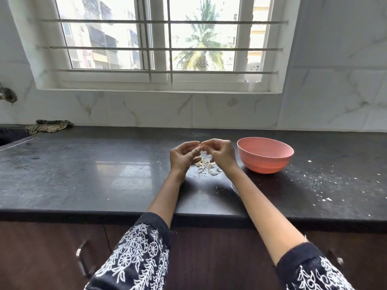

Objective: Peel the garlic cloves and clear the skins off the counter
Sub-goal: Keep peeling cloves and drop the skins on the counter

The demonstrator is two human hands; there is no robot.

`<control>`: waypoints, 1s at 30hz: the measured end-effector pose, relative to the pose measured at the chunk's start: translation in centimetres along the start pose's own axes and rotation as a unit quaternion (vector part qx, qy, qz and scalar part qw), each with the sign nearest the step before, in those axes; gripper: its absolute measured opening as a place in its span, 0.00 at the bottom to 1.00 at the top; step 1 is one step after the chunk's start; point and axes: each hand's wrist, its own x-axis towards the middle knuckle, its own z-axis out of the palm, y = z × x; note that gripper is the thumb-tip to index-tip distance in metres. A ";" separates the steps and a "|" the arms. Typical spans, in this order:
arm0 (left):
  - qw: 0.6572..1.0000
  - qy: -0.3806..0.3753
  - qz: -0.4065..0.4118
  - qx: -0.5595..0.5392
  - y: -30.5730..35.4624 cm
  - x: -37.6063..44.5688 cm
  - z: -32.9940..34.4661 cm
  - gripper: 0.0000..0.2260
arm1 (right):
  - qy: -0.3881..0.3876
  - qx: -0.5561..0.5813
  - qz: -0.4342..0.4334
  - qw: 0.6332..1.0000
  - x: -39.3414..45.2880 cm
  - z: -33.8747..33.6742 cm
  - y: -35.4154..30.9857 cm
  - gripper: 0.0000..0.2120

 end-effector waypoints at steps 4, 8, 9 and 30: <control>0.997 0.018 0.042 0.062 -0.3 0.1 0.0 0.03 | 0.005 -0.093 -0.057 0.994 0.1 0.2 0.2 0.04; 0.990 0.032 0.071 0.114 -0.6 0.4 -0.1 0.03 | 0.001 -0.115 -0.075 0.991 -0.1 0.4 0.1 0.04; 0.991 0.037 0.067 0.112 -0.7 0.4 -0.1 0.04 | 0.001 -0.113 -0.076 0.991 -0.1 0.3 0.1 0.04; 0.952 0.087 0.107 0.275 -0.8 0.7 0.1 0.06 | 0.064 -0.070 -0.023 0.995 -0.1 0.2 -0.3 0.12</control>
